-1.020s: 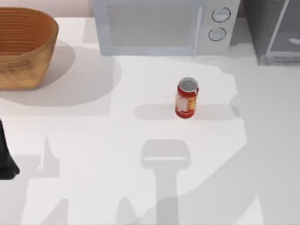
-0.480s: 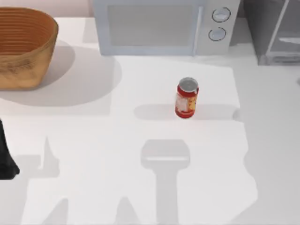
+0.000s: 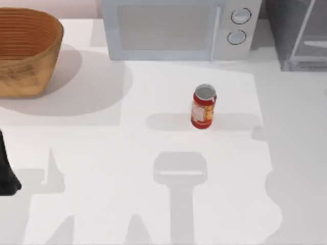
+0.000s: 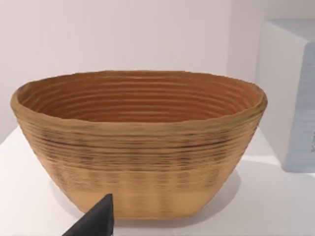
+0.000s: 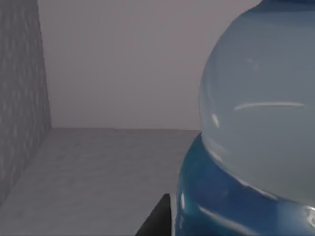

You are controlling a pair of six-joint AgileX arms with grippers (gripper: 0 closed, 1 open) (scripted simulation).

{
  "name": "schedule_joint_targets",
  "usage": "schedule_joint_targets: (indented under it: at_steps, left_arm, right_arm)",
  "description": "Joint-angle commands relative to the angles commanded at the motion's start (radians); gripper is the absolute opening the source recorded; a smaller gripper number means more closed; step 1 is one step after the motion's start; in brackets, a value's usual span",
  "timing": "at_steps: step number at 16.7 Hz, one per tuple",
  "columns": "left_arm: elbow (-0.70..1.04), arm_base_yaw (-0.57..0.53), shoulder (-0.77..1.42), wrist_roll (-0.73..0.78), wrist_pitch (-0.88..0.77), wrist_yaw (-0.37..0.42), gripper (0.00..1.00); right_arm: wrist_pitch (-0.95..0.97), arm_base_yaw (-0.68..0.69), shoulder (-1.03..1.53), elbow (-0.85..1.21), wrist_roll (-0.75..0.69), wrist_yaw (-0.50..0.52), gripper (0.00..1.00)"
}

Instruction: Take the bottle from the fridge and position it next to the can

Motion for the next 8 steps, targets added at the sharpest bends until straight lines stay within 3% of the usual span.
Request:
schedule_joint_targets:
  at_steps: [4,8]
  left_arm:
    - [0.0,0.0,0.0,0.0,0.0,0.0,1.0]
    - [0.0,0.0,0.0,0.0,0.0,0.0,1.0]
  right_arm:
    - [0.087,0.107,0.052,-0.029,0.0,0.109,0.0]
    - [0.235,0.351,0.132,-0.099,0.001,0.348,0.0]
